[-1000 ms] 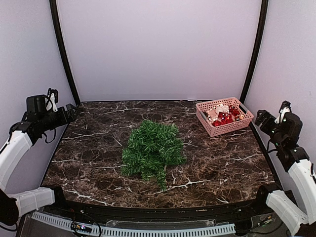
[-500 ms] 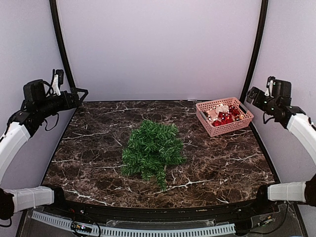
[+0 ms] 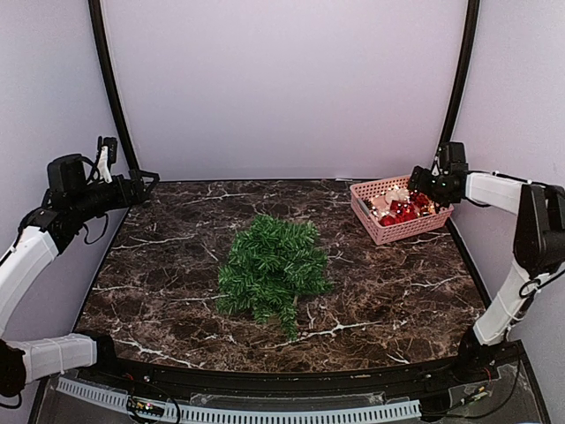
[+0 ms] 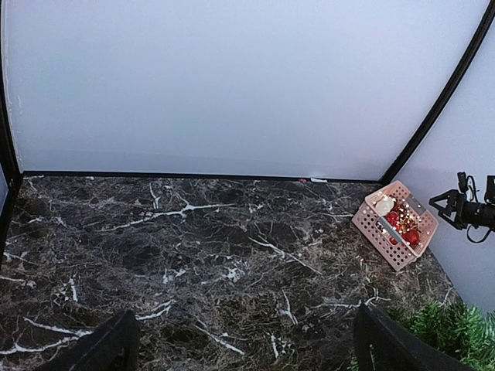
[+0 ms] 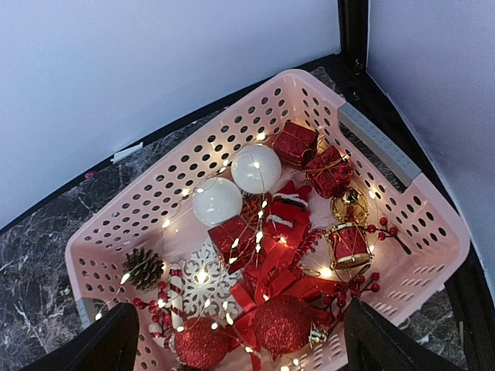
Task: Decorate the small christmas tree
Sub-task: Pick up the ornament ball from the bin.
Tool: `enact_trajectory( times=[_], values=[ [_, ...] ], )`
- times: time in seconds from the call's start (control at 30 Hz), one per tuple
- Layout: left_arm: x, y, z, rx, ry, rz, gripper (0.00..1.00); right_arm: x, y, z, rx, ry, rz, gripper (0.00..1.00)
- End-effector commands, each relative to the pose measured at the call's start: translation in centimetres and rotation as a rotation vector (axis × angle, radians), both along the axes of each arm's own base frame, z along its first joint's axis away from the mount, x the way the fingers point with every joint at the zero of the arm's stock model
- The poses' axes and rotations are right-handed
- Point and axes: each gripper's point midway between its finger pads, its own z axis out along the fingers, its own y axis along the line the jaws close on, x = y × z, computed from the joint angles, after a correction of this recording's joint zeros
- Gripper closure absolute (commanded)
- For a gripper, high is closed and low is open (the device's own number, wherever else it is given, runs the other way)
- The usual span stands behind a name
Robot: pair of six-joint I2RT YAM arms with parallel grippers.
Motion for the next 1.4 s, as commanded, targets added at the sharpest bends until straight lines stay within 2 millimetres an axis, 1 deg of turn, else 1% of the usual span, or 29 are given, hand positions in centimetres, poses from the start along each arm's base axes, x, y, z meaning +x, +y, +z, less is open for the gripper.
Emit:
enact_trajectory(
  times=[0.0,0.07,0.23,0.33,0.43,0.47,0.63,0.7,0.73,0.83,0.9,0.93,1.0,1.13,1.17,1.23,1.37],
  values=[
    [0.1,0.4,-0.3,0.022,-0.004,0.019,0.01,2.9,-0.1,-0.8,-0.009,-0.032,-0.035,0.08],
    [0.3,0.5,-0.6,0.024,0.005,0.022,0.01,3.6,-0.2,-2.0,-0.002,-0.025,-0.041,0.11],
    [0.6,0.5,-1.3,0.023,0.028,0.025,0.01,5.6,0.7,-4.9,0.021,0.011,-0.016,0.16],
    [0.8,0.5,-1.7,0.023,0.039,0.028,0.01,6.6,1.1,-6.1,0.016,0.028,-0.011,0.22],
    [0.9,0.6,-1.9,0.026,0.046,0.032,0.01,7.4,1.6,-6.6,0.015,0.024,-0.004,0.3],
    [1.0,0.6,-2.0,0.026,0.05,0.031,0.01,7.6,1.8,-6.7,0.017,0.021,-0.002,0.31],
    [1.1,0.7,-2.3,0.03,0.055,0.036,0.01,8.4,2.2,-7.4,0.034,0.018,0.005,0.48],
    [1.1,0.7,-2.3,0.031,0.055,0.039,0.01,8.5,2.2,-7.4,0.04,0.011,0.003,0.57],
    [1.1,0.8,-2.3,0.031,0.056,0.041,0.01,8.6,2.2,-7.3,0.042,0.006,0.001,0.63],
    [1.0,0.8,-2.3,0.032,0.054,0.043,0.01,8.7,2.2,-6.6,0.049,-0.013,-0.008,0.87],
    [1.0,0.9,-2.2,0.034,0.05,0.047,0.01,8.6,2.1,-5.4,0.053,-0.035,-0.012,1.0],
    [0.9,0.9,-2.1,0.035,0.048,0.047,0.01,8.5,2.1,-4.5,0.056,-0.05,-0.013,1.0],
    [0.9,0.9,-2.0,0.037,0.043,0.05,0.01,8.4,2.1,-1.6,0.065,-0.122,-0.014,1.0],
    [0.6,1.1,-1.5,0.041,0.023,0.059,0.01,7.3,2.6,5.1,0.097,-0.257,0.011,1.0],
    [0.5,1.2,-1.2,0.04,0.015,0.061,0.01,6.8,2.7,7.3,0.109,-0.3,0.023,1.0],
    [0.3,1.2,-0.9,0.04,0.003,0.061,0.01,5.8,3.4,10.7,0.136,-0.361,0.059,1.0],
    [-0.1,1.1,-0.2,0.038,-0.024,0.053,0.01,3.5,4.7,16.7,0.168,-0.474,0.13,1.0]
  ],
)
